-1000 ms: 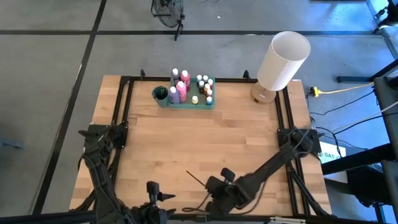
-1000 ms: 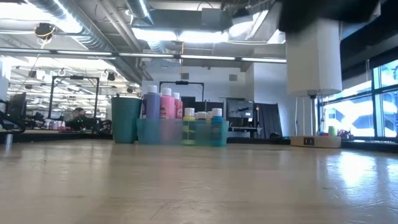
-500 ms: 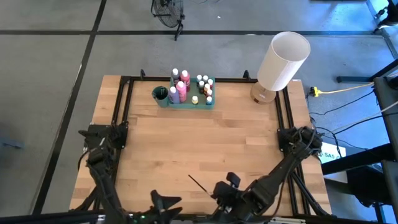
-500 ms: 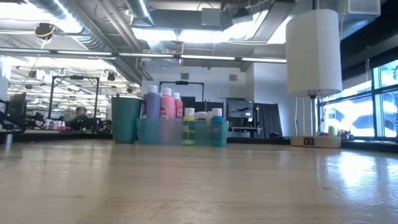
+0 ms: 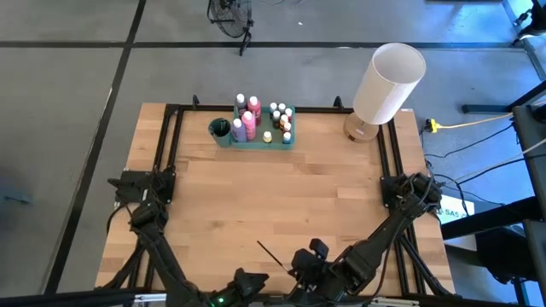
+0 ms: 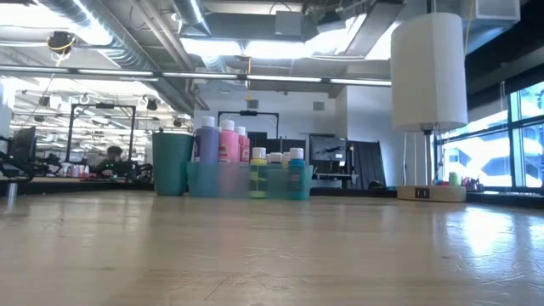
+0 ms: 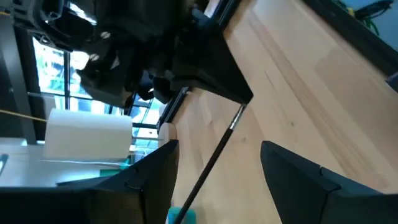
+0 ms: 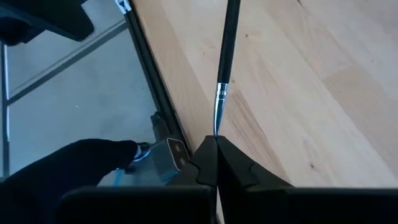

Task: Pick & Place Paint Supplies
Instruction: Put the silver paintbrush into the green cup

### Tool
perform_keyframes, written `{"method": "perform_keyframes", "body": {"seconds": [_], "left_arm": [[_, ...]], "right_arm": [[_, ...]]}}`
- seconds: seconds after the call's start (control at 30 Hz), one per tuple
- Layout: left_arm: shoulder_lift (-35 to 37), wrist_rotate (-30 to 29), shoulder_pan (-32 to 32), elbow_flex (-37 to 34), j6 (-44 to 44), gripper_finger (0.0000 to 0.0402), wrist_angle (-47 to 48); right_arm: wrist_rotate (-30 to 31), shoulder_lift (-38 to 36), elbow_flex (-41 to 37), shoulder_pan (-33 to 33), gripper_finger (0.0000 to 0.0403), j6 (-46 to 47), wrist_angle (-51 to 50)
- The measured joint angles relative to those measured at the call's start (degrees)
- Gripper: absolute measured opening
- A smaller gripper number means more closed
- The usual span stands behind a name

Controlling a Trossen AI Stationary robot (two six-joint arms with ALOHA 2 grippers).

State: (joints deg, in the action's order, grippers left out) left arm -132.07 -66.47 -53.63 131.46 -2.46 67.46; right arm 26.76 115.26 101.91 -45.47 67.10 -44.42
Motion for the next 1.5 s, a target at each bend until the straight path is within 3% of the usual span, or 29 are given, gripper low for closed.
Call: {"method": "perform_keyframes", "body": {"seconds": [0.37,0.83,1.5], "left_arm": [[0.0,-0.23,2.04,0.01,-5.77,0.0223,0.42],[0.0,4.6,2.97,0.02,-10.73,0.0223,0.42],[-0.22,9.61,6.83,0.02,-7.76,0.0223,0.42]], "right_arm": [[-2.23,0.0,0.02,0.1,0.0,-1.76,5.77],[-2.86,-0.02,0.02,0.11,0.0,-2.2,5.89],[-2.87,-0.04,0.04,0.2,0.0,-3.49,5.87]]}}
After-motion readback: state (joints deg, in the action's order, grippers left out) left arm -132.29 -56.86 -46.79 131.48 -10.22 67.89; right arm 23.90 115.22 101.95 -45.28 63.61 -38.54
